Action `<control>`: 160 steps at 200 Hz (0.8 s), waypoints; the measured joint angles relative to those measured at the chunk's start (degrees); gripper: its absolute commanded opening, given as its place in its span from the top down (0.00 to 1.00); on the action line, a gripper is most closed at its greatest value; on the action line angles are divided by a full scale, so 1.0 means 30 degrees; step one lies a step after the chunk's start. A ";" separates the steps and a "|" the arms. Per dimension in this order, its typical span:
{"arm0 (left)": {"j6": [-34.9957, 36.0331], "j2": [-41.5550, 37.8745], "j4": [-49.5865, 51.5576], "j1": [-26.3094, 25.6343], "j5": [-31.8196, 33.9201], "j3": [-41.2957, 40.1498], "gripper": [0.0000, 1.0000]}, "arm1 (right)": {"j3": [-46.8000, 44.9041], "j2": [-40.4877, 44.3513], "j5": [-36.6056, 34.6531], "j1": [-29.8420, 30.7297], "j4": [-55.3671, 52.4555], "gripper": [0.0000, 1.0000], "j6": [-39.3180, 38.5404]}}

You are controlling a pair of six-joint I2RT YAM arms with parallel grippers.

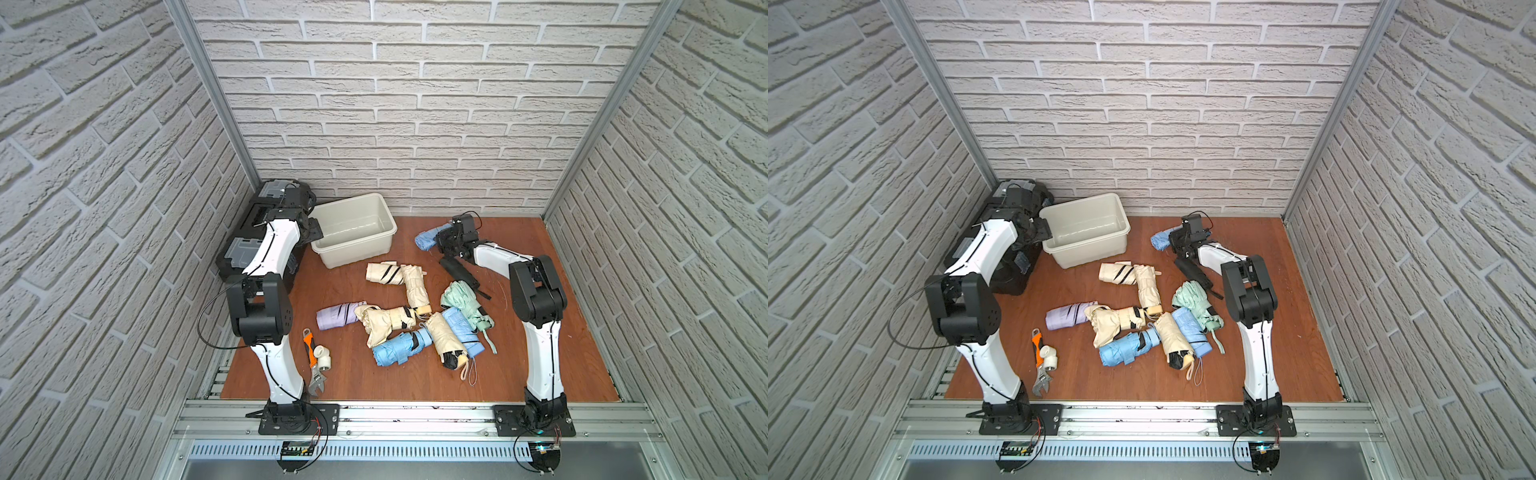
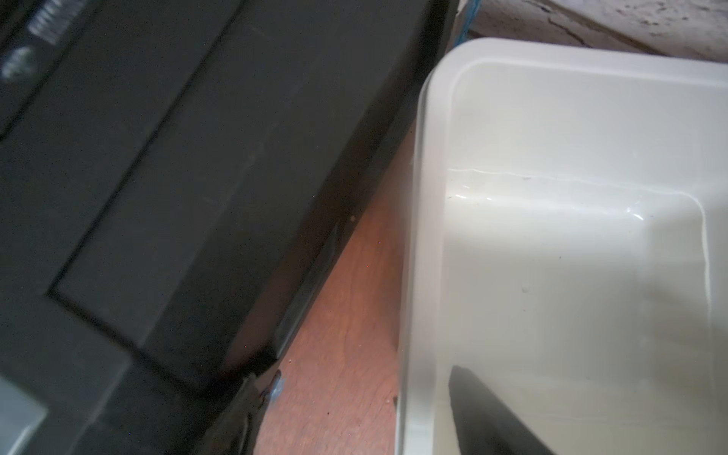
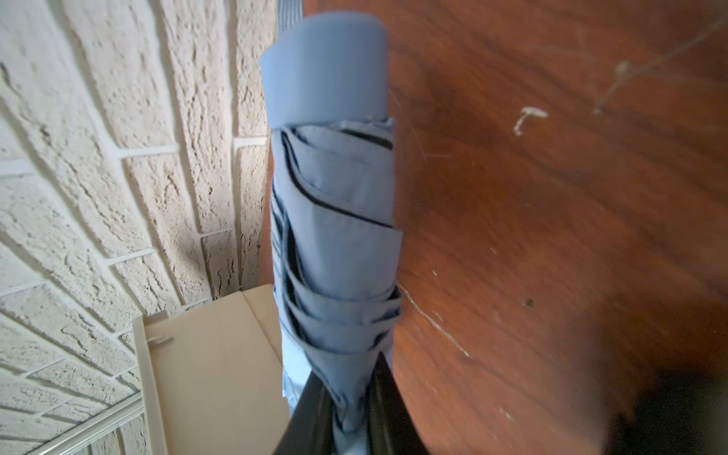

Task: Put the umbrella into the storage box
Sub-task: Pick up the umbrella from the center of the board, then move the storage box to the center of the board.

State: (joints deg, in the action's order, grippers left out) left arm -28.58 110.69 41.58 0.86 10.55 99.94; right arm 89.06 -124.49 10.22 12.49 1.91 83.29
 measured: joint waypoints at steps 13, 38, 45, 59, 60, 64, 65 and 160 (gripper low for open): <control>-0.0058 0.0328 -0.0146 0.0015 -0.0233 0.0007 0.26 | -0.0532 0.0787 0.0204 -0.0124 0.0036 0.97 -0.0430; -0.0240 0.0801 -0.0444 0.0015 -0.0670 0.0044 0.32 | -0.1180 0.2018 0.0634 -0.0306 0.0131 0.97 -0.1144; -0.0299 0.0903 -0.0495 0.0015 -0.0780 0.0087 0.35 | -0.1275 0.2273 0.0750 -0.0350 0.0124 0.97 -0.1406; -0.0357 0.1093 -0.0743 0.0007 -0.0998 0.0102 0.41 | -0.1399 0.2754 0.0998 -0.0415 -0.0087 0.97 -0.1967; -0.0372 0.1100 -0.0758 0.0007 -0.1005 0.0102 0.41 | -0.1399 0.2776 0.1013 -0.0423 -0.0102 0.97 -0.1982; -0.0379 0.1151 -0.0838 0.0007 -0.1056 0.0109 0.43 | -0.1406 0.2922 0.1093 -0.0423 -0.0233 0.97 -0.2171; -0.0393 0.1180 -0.0867 0.0007 -0.1071 0.0109 0.44 | -0.1406 0.2943 0.1115 -0.0430 -0.0255 0.97 -0.2208; 0.0029 0.1770 -0.2098 -0.0634 -0.1486 0.0182 0.96 | -0.1858 0.7759 0.3985 -0.0430 -0.5151 0.97 -0.7628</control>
State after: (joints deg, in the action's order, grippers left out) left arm -28.49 116.01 35.29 -1.04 6.09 100.49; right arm 83.48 -101.21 22.17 11.20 -13.54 60.40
